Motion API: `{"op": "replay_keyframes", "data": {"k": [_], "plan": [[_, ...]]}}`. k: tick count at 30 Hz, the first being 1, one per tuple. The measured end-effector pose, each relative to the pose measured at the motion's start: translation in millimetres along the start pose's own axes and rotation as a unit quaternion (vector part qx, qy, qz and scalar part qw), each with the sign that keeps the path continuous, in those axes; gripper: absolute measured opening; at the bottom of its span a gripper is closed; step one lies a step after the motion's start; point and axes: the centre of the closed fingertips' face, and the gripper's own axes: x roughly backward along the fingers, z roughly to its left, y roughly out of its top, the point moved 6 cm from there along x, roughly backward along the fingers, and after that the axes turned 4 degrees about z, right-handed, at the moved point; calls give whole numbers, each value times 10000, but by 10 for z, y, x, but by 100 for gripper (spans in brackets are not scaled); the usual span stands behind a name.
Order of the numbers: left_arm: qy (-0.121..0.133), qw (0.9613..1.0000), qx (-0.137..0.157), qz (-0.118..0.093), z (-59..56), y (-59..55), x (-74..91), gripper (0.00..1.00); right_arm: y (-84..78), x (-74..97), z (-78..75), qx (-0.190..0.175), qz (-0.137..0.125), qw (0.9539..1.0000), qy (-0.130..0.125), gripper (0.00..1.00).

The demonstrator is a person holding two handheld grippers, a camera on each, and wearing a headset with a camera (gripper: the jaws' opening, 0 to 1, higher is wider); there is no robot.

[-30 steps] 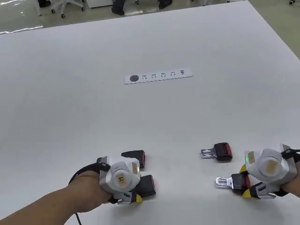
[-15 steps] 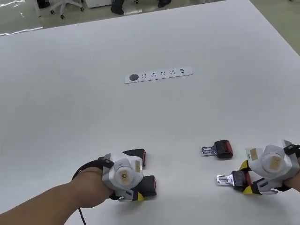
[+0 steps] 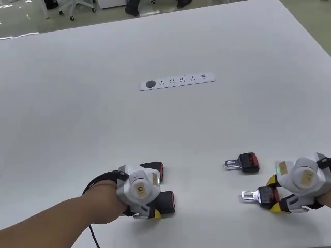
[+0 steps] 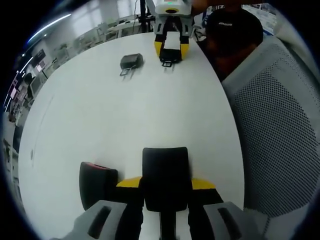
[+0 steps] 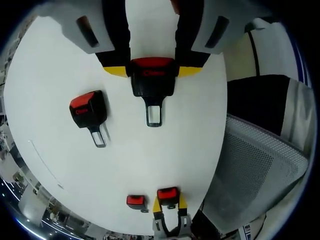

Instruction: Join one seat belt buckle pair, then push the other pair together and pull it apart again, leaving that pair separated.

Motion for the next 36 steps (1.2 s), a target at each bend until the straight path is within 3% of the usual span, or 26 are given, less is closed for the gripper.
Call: {"op": "replay_keyframes", "data": {"k": [10,24,36], "plan": [[-9,10000,34,-9,-4,2,4,34,124,-24,17,44,-84,10000,25,33],[-7,10000,44,36,9,-20,-21,34,565,-203,110,-146,-692,9975,7,33],[-16,10000,13,23,0,4,-19,34,831,-339,109,-318,-1071,9937,25,33]]}}
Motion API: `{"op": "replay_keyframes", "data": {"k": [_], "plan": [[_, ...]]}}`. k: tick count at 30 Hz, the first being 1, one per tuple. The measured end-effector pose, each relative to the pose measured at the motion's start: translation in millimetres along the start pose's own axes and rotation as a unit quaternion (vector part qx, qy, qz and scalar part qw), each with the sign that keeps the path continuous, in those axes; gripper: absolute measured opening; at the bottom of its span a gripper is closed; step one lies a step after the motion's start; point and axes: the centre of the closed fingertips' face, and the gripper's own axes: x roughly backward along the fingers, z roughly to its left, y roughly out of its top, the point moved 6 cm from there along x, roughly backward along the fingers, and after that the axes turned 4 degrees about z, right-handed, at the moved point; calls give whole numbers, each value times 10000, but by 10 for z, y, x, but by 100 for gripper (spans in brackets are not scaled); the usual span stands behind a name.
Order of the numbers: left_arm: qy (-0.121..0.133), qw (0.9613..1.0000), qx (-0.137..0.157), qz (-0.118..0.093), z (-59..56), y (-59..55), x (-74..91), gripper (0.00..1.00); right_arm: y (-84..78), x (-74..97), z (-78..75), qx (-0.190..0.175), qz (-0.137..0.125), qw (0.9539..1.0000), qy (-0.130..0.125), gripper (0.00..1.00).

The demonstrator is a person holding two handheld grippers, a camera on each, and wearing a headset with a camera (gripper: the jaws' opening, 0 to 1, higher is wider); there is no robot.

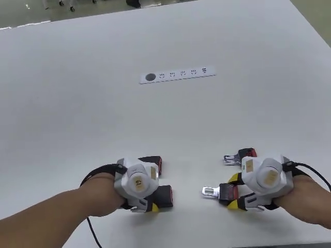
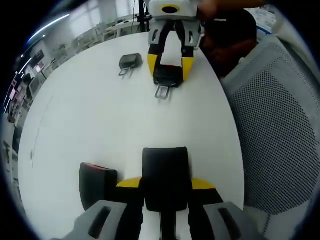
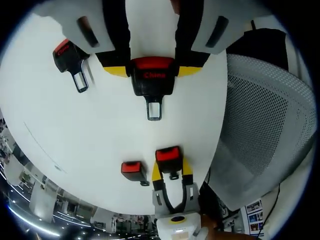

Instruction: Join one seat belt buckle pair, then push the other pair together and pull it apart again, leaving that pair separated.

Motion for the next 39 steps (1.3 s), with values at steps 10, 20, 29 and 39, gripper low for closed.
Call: {"op": "replay_keyframes", "data": {"k": [10,20,29,39], "plan": [[9,10000,-10,-23,-27,30,28,34,172,-110,137,6,-141,9999,55,33],[15,10000,-17,1,-42,45,44,34,361,-250,224,257,-170,9993,189,33],[16,10000,-57,6,-30,14,14,34,550,-390,242,309,-119,9994,121,33],[6,9999,-99,21,-18,4,1,34,612,-393,265,432,1,9991,21,33]]}}
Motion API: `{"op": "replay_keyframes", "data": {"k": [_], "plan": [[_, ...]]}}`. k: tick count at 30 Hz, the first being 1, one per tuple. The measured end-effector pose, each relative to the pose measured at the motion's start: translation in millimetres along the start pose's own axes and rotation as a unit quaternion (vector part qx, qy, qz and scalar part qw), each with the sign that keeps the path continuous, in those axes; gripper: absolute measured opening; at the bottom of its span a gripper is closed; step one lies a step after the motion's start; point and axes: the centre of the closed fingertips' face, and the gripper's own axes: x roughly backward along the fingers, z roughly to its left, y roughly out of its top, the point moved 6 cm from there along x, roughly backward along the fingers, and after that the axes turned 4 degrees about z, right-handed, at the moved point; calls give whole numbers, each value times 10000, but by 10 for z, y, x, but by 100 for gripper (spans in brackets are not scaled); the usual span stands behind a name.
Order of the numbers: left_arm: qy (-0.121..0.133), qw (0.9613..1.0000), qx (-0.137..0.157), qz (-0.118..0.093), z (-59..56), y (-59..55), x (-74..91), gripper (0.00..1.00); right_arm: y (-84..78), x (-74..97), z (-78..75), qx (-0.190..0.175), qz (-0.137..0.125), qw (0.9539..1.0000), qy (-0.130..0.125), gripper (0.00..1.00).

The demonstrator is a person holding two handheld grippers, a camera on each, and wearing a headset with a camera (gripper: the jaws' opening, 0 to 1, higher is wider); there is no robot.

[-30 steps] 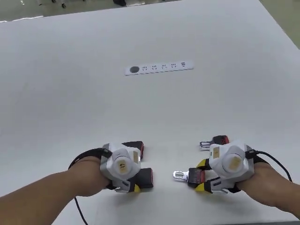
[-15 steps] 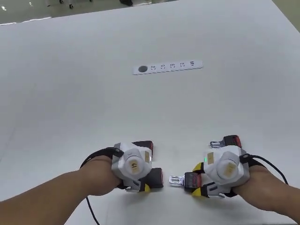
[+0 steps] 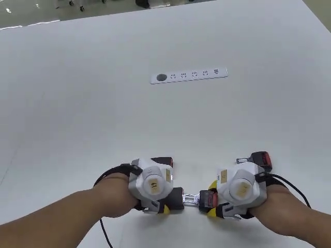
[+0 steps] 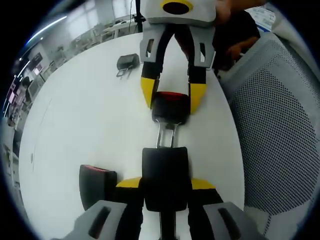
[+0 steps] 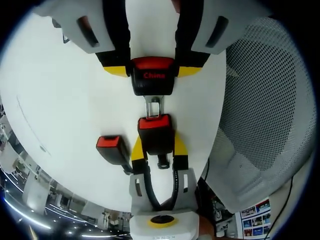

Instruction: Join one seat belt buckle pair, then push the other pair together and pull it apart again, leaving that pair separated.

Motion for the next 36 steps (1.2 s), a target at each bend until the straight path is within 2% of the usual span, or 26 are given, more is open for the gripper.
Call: {"op": "replay_keyframes", "data": {"k": [8,13,26,31,32,36], "plan": [[12,10000,-61,-5,-9,5,9,34,98,-20,-4,337,121,9994,-6,33],[10,9998,-173,-38,-21,20,20,34,112,-79,-56,236,4,9996,131,33],[-88,9997,-182,-119,-9,24,21,33,193,-94,-58,226,93,9995,218,32],[-101,9996,-176,-177,2,17,18,32,208,-116,-60,220,40,9994,251,31],[-103,9996,-176,-176,4,16,17,32,232,-138,-55,359,71,9990,238,31],[-68,9997,-152,-196,6,5,14,32,269,-179,-56,357,82,9990,248,31]]}}
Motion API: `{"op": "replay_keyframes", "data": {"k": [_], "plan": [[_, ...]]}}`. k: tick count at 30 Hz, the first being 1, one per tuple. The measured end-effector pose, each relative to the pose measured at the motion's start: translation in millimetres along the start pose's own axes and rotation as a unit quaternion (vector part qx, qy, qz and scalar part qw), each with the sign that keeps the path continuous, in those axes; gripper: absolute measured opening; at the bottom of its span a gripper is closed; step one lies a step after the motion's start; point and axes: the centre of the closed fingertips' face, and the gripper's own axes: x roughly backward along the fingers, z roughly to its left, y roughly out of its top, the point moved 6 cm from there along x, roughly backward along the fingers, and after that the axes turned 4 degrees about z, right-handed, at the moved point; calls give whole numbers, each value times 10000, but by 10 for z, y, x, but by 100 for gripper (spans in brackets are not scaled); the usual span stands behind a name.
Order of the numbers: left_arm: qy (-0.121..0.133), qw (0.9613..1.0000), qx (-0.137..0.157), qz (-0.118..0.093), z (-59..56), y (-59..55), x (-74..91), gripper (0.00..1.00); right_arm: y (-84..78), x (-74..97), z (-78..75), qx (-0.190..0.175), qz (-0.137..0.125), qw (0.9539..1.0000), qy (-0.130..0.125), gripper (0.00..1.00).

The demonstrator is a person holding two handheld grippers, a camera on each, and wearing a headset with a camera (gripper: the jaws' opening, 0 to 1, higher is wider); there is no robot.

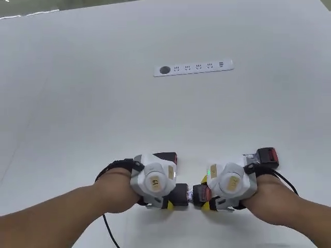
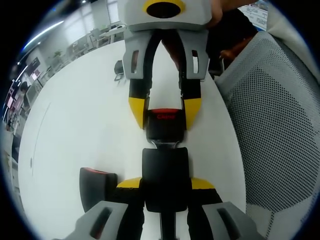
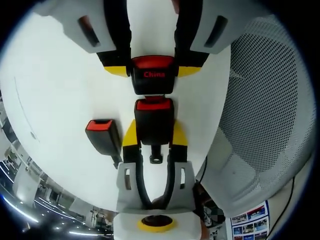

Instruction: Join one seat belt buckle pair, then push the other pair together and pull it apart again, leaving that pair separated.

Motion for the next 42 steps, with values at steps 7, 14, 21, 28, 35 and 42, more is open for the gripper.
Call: {"op": "replay_keyframes", "data": {"k": [7,14,21,28,35,42], "plan": [[34,10000,45,-77,-7,0,7,32,22,-36,-7,-60,-109,9999,-12,31],[69,10000,49,-39,33,18,37,32,13,-84,-40,-82,-74,9999,-83,31],[58,9995,193,-230,47,-49,51,32,-18,-57,-29,28,-101,9999,-54,30],[165,9990,269,-300,12,-61,31,32,-7,-36,-21,-70,-165,9998,-19,30],[127,9991,301,-253,-22,-23,43,32,-11,-14,-4,-68,-257,9996,11,31],[92,9996,236,-129,-22,-10,25,33,18,2,-4,-20,-223,9997,72,32]]}}
